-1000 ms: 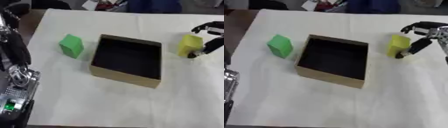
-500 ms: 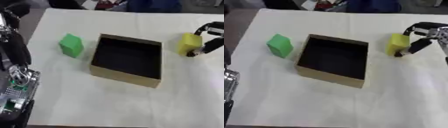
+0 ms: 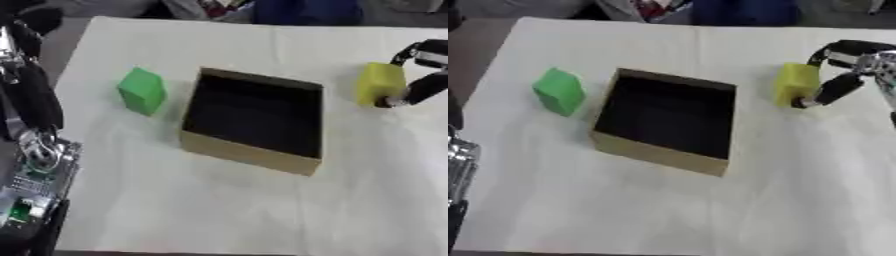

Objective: Pick up objects on the table and place them in the box.

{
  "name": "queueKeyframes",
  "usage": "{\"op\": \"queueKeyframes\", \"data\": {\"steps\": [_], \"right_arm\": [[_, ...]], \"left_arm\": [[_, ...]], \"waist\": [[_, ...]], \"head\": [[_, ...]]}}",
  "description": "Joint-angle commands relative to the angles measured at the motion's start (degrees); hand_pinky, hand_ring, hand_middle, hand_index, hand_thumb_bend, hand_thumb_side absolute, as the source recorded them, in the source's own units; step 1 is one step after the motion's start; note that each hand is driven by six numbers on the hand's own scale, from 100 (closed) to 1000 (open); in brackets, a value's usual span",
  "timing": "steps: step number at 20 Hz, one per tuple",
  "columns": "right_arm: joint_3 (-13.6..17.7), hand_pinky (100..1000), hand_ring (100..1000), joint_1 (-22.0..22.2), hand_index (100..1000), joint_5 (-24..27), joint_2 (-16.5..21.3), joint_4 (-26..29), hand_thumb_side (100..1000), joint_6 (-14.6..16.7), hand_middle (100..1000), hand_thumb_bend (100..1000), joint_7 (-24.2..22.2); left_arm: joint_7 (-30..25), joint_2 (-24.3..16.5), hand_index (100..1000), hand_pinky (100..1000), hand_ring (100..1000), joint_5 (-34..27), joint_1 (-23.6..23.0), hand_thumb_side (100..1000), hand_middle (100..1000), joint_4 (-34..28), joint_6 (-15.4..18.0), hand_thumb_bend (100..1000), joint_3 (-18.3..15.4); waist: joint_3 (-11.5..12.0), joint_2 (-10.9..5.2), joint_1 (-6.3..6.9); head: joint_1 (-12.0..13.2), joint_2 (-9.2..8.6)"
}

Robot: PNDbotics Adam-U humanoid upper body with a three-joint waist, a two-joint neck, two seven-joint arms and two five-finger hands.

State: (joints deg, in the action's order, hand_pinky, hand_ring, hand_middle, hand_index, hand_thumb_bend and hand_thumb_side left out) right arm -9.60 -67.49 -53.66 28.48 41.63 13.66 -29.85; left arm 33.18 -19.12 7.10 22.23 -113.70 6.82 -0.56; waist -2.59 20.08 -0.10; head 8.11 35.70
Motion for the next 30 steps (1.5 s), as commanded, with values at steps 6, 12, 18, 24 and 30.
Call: {"op": "queueKeyframes", "data": {"steps": [6,12,18,24,30], "right_arm": [[-0.17,943,934,-1.36,728,3.55,1.27,3.18,156,-1.74,662,430,-0.89],[-0.26,941,927,-1.77,729,7.6,1.4,6.54,100,-3.42,647,317,-2.22],[-0.49,939,923,-2.21,726,12.42,1.64,11.17,100,-5.66,633,206,-4.21],[-1.64,944,925,-3.16,732,17.21,1.25,17.99,100,-6.8,631,134,-6.17],[-5.21,944,927,-3.11,740,21.94,-0.59,25.59,107,-7.5,637,212,-8.37]], "left_arm": [[-0.47,-0.49,746,717,646,0.48,0.6,982,644,-0.89,-0.16,149,0.01],[-0.51,-0.5,746,717,645,0.48,0.61,983,643,-0.89,-0.25,149,-0.02],[-0.52,-0.52,746,717,644,0.45,0.62,982,643,-0.89,-0.3,150,-0.03],[-0.57,-0.53,746,716,644,0.47,0.73,982,643,-0.89,-0.26,150,0.02],[-0.74,-0.47,746,716,644,0.38,0.93,982,643,-0.89,-0.2,150,0.16]], "waist": [[-0.3,-1.41,0.08],[-0.32,-1.51,0.04],[-0.19,-1.58,-0.06],[-0.01,-1.62,-0.19],[0.3,-1.58,-0.25]], "head": [[0.2,-0.22],[0.13,-0.23],[0.11,-0.25],[-0.12,-0.09],[-0.77,-0.26]]}}
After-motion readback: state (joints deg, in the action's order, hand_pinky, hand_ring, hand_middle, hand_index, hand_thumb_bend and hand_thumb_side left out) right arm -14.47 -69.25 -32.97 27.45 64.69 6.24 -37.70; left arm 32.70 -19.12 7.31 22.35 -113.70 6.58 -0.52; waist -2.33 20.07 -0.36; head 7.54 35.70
